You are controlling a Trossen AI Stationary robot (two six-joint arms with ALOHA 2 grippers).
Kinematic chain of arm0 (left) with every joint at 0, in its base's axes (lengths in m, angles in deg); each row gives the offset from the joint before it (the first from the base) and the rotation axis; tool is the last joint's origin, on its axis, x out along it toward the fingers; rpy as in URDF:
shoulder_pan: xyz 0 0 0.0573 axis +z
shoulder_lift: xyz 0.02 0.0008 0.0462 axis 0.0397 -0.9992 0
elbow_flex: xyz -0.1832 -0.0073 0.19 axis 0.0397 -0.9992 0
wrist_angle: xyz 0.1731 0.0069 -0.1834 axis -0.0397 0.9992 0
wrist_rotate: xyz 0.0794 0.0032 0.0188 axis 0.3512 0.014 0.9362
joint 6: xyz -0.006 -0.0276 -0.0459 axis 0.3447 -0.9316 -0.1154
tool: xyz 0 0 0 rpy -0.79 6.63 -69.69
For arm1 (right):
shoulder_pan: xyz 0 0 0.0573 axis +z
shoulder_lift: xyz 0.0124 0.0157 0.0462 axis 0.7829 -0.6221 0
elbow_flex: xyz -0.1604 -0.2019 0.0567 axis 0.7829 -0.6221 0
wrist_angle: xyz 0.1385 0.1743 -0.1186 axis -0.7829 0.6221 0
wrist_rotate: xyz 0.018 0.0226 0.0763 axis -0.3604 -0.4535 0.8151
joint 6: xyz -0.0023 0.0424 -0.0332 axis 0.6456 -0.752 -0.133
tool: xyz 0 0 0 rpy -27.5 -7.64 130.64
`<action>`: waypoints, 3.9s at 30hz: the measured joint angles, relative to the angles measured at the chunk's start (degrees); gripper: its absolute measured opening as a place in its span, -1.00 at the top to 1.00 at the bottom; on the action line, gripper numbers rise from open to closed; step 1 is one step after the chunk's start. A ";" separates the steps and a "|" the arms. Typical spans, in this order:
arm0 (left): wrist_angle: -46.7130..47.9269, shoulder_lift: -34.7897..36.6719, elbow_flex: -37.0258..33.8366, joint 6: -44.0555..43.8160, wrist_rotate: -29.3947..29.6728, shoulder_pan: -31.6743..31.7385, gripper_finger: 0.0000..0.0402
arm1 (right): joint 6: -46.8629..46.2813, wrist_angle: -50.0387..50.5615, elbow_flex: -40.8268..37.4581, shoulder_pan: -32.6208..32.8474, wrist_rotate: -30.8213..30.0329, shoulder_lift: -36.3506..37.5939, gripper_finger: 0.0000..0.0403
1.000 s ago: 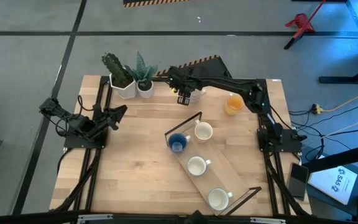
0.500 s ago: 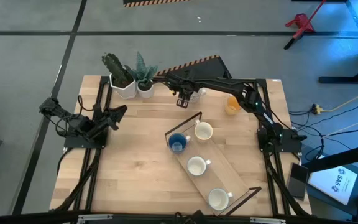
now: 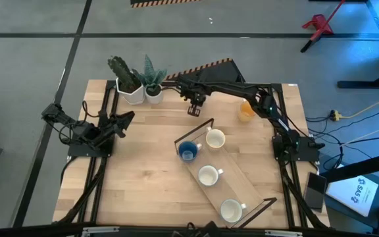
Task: Place coffee mugs
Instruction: Put the gray patterned mug on the shelf
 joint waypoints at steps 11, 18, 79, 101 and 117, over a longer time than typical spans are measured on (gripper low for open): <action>0.01 0.00 0.00 0.54 0.00 0.00 0.40 | 1.34 1.97 0.07 0.08 2.33 0.07 1.00; 0.01 -0.01 0.02 1.52 0.01 0.00 0.40 | 4.53 1.88 0.09 0.70 3.03 0.12 1.00; 2.58 0.00 0.00 1.50 -2.28 -0.01 0.40 | 12.22 -16.84 -8.30 5.17 -8.02 2.45 -0.06; 3.09 0.01 0.02 1.54 -1.55 -0.01 0.40 | 13.53 -18.70 -8.17 3.74 -15.28 -0.30 0.41; 4.40 0.01 0.01 1.50 -1.51 0.01 0.40 | 13.45 -16.24 -3.83 3.64 -12.92 -0.29 0.98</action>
